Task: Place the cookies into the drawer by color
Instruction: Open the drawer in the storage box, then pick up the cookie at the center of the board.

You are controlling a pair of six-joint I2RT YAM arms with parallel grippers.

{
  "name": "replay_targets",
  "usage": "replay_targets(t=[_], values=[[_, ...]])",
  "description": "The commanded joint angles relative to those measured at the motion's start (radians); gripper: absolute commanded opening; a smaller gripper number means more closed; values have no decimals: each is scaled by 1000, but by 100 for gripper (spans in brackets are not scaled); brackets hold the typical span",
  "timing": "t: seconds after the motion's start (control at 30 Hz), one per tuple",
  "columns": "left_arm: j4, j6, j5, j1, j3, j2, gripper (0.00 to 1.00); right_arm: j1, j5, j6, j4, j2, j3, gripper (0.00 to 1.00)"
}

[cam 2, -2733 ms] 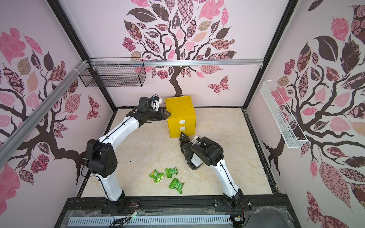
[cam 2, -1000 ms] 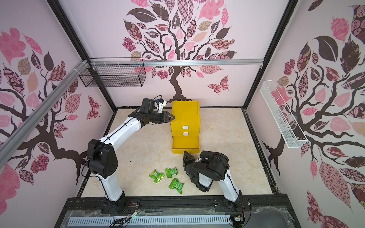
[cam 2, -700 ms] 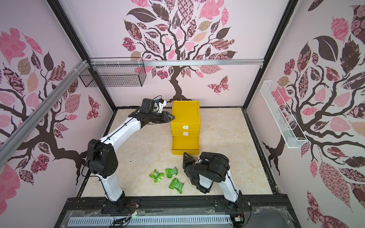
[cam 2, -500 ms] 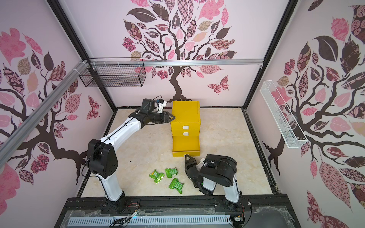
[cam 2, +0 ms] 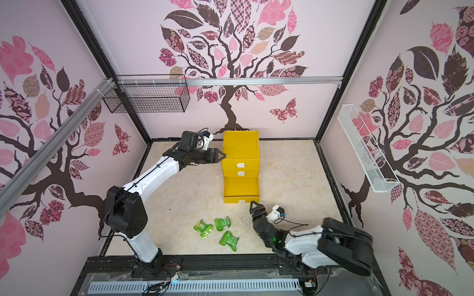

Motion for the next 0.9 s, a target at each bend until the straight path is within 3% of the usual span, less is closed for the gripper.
replay_targets(t=[0.0, 0.2, 0.4, 0.53, 0.7, 0.87], values=[[-16, 77, -39, 4, -50, -90, 75, -1, 92, -304, -437, -254, 51, 88], [28, 179, -57, 5, -178, -267, 81, -2, 139, -668, -803, -735, 46, 98], [32, 298, -83, 6, -296, -429, 91, -3, 62, -1005, -914, -1102, -10, 99], [-12, 352, -113, 14, -342, -504, 97, -8, -21, -1262, -871, -987, 55, 99], [-106, 452, -99, 23, -402, -604, 97, -9, -182, -1523, -777, -827, 127, 99], [-179, 534, -51, 44, -507, -699, 97, -25, -334, -1565, -709, -684, 157, 99]])
